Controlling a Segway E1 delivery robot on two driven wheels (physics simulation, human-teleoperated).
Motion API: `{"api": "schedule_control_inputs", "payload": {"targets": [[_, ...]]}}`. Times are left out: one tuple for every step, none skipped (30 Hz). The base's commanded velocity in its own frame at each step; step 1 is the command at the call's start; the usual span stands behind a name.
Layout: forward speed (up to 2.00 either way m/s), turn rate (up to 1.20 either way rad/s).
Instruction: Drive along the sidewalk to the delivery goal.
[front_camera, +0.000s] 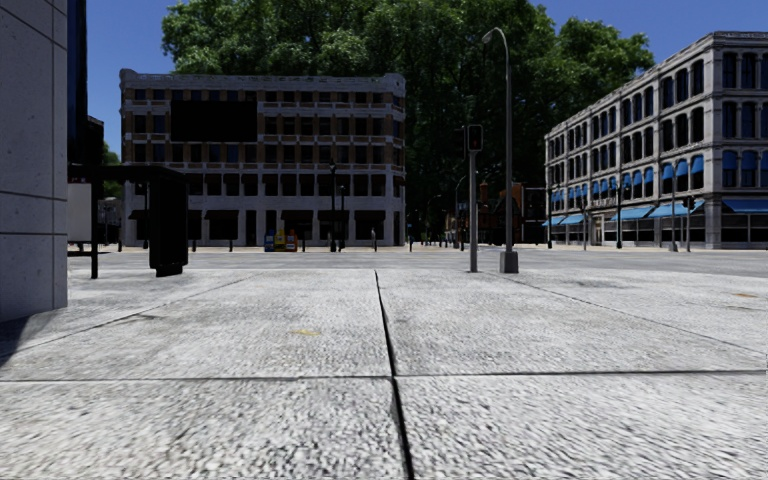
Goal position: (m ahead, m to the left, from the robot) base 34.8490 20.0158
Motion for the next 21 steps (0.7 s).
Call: {"api": "schedule_control_inputs", "payload": {"targets": [[2.0, 0.26], [2.0, 0.3], [2.0, 0.33], [2.0, 0.35], [2.0, 0.35], [2.0, 0.37], [2.0, 0.42], [2.0, 0.47], [2.0, 0.47], [2.0, 0.49], [2.0, 0.5], [2.0, 0.51], [2.0, 0.51], [2.0, 0.52], [2.0, 0.53], [2.0, 0.54], [2.0, 0.54], [2.0, 0.54], [2.0, 0.54], [2.0, 0.54], [2.0, 0.54]]}}
